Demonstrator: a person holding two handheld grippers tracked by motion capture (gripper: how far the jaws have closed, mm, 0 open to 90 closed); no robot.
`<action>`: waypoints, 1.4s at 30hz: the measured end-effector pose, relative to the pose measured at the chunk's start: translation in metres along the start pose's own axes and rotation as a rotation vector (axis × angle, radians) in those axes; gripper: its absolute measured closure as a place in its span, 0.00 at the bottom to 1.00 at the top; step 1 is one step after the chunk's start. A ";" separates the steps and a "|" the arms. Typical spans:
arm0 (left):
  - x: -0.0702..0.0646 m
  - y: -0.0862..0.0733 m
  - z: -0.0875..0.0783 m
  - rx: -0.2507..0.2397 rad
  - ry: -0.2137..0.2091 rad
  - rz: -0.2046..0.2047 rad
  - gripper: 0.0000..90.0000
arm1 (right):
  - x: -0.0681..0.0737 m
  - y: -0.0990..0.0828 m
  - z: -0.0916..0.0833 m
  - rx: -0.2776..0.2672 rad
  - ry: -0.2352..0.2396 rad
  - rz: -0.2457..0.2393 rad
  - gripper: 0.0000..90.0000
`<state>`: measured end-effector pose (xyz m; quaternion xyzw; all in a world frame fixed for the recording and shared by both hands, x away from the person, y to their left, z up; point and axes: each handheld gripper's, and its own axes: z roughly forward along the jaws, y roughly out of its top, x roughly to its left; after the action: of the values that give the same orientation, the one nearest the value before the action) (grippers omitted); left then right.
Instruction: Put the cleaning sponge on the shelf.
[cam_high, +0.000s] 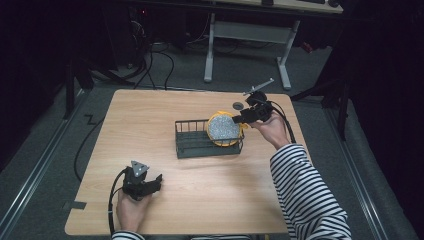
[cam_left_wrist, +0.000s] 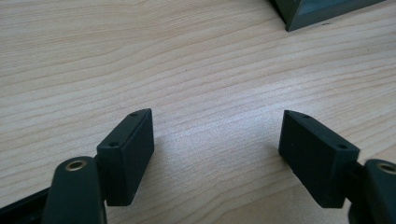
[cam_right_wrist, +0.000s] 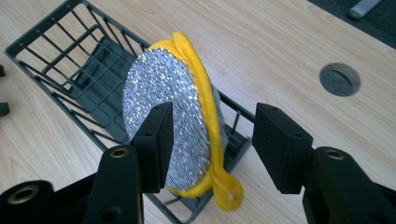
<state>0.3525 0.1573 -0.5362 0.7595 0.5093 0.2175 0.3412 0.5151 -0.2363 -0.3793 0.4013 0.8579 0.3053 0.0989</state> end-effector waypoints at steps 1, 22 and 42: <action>0.000 0.000 0.000 0.000 0.000 0.000 0.30 | -0.001 -0.002 -0.002 0.000 -0.006 0.004 0.54; 0.000 0.000 0.000 -0.001 0.002 0.000 0.30 | -0.010 -0.046 -0.062 -0.078 -0.039 0.148 0.60; 0.000 0.000 0.000 -0.002 0.003 -0.001 0.30 | -0.010 -0.111 -0.099 -0.125 -0.107 0.188 0.60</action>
<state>0.3525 0.1571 -0.5363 0.7587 0.5099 0.2190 0.3412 0.4109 -0.3427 -0.3684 0.4888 0.7892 0.3444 0.1402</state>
